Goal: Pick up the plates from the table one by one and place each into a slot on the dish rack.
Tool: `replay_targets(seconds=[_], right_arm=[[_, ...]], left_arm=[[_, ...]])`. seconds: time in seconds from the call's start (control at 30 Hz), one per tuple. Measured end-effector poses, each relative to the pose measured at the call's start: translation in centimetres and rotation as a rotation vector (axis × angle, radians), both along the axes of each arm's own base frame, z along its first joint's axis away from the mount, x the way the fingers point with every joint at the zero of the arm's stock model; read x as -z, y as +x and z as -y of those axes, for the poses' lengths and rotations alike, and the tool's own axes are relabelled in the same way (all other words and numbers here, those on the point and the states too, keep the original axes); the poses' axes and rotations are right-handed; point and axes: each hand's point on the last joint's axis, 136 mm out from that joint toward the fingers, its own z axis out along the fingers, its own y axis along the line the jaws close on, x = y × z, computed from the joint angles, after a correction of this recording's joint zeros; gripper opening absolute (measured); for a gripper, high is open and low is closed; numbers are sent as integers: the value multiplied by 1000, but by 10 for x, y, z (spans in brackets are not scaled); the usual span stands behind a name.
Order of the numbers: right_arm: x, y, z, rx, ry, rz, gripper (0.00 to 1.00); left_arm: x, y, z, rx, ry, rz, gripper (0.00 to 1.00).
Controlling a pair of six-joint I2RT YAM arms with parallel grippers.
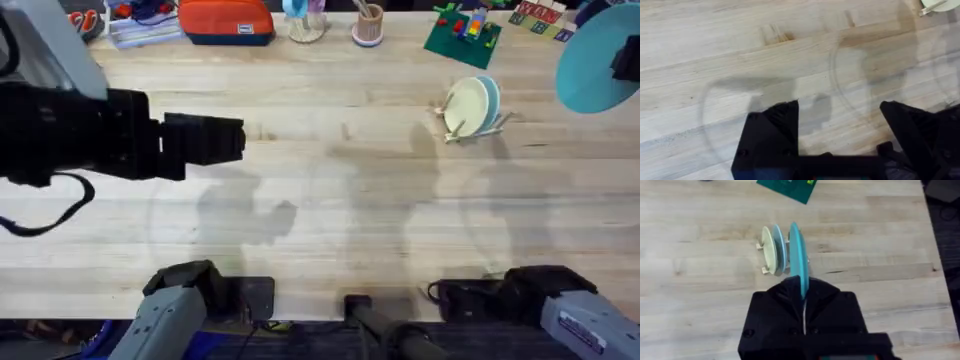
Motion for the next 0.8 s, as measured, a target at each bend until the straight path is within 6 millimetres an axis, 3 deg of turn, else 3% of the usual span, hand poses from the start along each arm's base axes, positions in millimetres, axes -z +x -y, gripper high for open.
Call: replay_targets(seconds=[0.37, 0.8], right_arm=[[32, 26, 4, -23, 53, -135, 28], [37, 50, 16, -7, 49, -129, 28]], left_arm=[[0, 0, 0, 0, 0, 0, 994], [0, 0, 0, 0, 0, 0, 993]])
